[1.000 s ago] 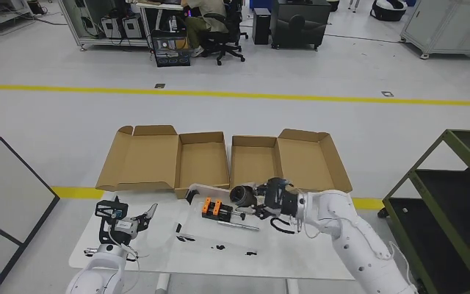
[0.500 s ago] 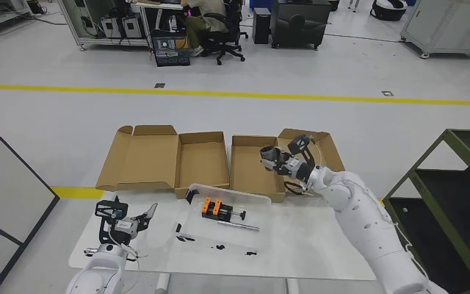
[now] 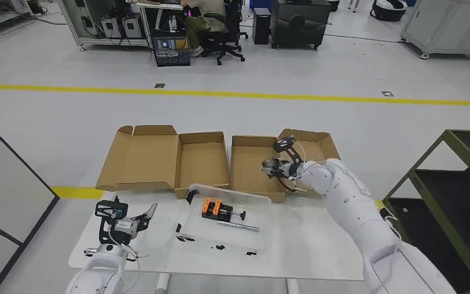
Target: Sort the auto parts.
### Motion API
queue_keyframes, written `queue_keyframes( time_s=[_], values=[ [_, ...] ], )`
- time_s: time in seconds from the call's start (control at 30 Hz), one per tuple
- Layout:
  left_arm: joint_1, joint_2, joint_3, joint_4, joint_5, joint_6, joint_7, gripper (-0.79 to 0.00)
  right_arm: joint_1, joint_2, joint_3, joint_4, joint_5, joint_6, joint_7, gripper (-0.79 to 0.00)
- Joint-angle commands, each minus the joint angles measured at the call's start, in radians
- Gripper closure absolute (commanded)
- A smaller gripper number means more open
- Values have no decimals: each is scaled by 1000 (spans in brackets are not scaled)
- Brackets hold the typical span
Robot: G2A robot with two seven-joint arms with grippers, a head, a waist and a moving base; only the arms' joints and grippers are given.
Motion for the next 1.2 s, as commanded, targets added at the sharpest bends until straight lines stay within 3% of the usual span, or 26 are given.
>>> queue_keyframes(
  time_s=[0.0, 0.13, 0.43, 0.53, 0.8, 1.0, 1.17],
  values=[
    [0, 0, 0, 0, 0, 0, 0, -785, 6, -10, -10, 20, -2, 2, 2, -123],
    [0, 0, 0, 0, 0, 0, 0, -785, 14, -32, -27, 59, 5, 5, 5, -240],
    [0, 0, 0, 0, 0, 0, 0, -785, 27, -58, -37, 108, 11, -17, -41, -391],
    [0, 0, 0, 0, 0, 0, 0, -785, 30, -60, -34, 111, 13, -28, -64, -785],
    [0, 0, 0, 0, 0, 0, 0, -785, 27, -61, -24, 94, 6, -54, -144, -785],
    [0, 0, 0, 0, 0, 0, 0, -785, -19, -22, 1, -29, -64, -284, -373, -785],
    [0, 0, 0, 0, 0, 0, 0, -785, -139, 45, 47, -298, -235, -422, -522, -785]
  ],
)
